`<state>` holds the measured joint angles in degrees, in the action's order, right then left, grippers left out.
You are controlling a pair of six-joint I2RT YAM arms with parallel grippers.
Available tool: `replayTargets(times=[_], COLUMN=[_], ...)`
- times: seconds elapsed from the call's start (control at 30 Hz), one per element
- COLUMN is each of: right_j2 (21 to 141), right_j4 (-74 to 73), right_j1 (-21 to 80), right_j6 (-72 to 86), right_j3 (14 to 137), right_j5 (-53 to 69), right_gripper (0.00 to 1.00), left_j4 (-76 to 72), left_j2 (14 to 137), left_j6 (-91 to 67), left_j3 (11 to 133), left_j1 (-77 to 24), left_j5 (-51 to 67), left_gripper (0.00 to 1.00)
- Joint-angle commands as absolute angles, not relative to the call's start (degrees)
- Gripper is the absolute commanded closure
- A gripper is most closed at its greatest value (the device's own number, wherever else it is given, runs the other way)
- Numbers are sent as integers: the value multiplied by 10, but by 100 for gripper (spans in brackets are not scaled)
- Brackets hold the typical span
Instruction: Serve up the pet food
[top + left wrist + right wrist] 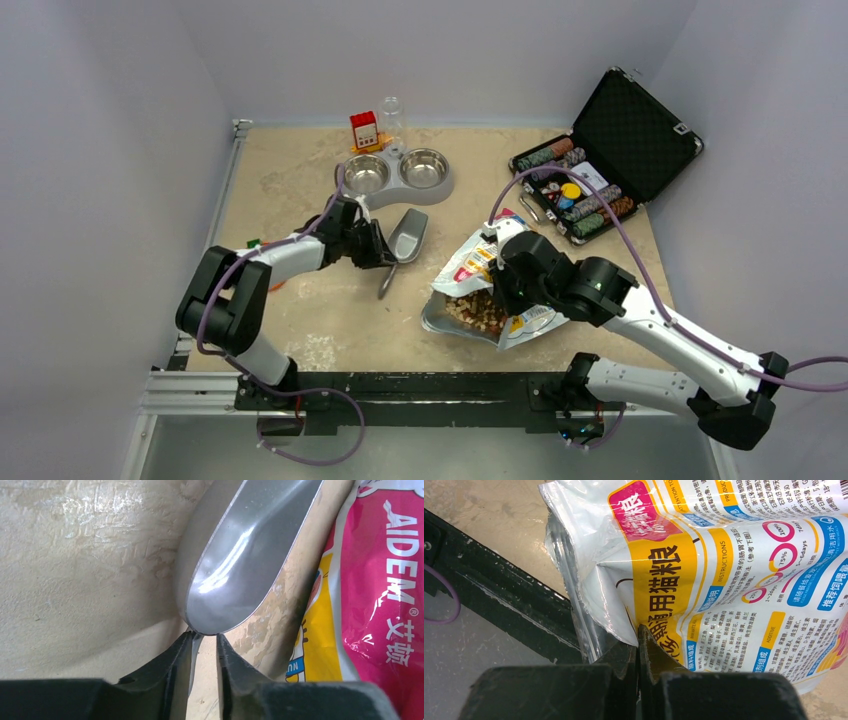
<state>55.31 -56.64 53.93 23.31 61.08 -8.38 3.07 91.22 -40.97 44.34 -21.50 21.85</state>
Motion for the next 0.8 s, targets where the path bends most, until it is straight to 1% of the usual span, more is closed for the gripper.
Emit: replayTargets(times=[0.0, 0.07, 0.13, 0.17, 0.33, 0.47, 0.53, 0.6, 0.67, 0.73, 0.77], right_j2=[530, 530, 532, 533, 535, 533, 535, 536, 537, 541, 542], right_j4=[-552, -550, -546, -546, -547, -545, -547, -548, -547, -546, -547], right_j1=[539, 539, 539, 539, 539, 539, 539, 539, 539, 539, 539], right_j6=[237, 237, 235, 236, 236, 236, 235, 236, 235, 234, 232], right_j3=[636, 632, 631, 631, 635, 633, 636, 639, 641, 642, 646], right_j5=[-76, -75, -74, -74, -71, -73, -72, -72, -70, -67, -66], right_gripper=[100, 100, 100, 100, 100, 100, 100, 100, 100, 100, 100], left_j4=[119, 108, 109, 106, 48, -55, -118, -206, -333, -435, -514], left_j2=[914, 904, 892, 885, 833, 819, 819, 822, 838, 882, 906], left_j6=[-337, -349, -359, -366, -422, -487, -521, -557, -602, -642, -661], left_j3=[477, 471, 466, 459, 394, 329, 293, 252, 200, 158, 145], left_j1=[-202, -200, -200, -200, -200, -200, -200, -200, -199, -200, -200], left_j5=[255, 269, 267, 263, 256, 269, 268, 263, 254, 242, 239], left_gripper=[61, 39, 31, 29, 30, 33, 33, 34, 34, 35, 37])
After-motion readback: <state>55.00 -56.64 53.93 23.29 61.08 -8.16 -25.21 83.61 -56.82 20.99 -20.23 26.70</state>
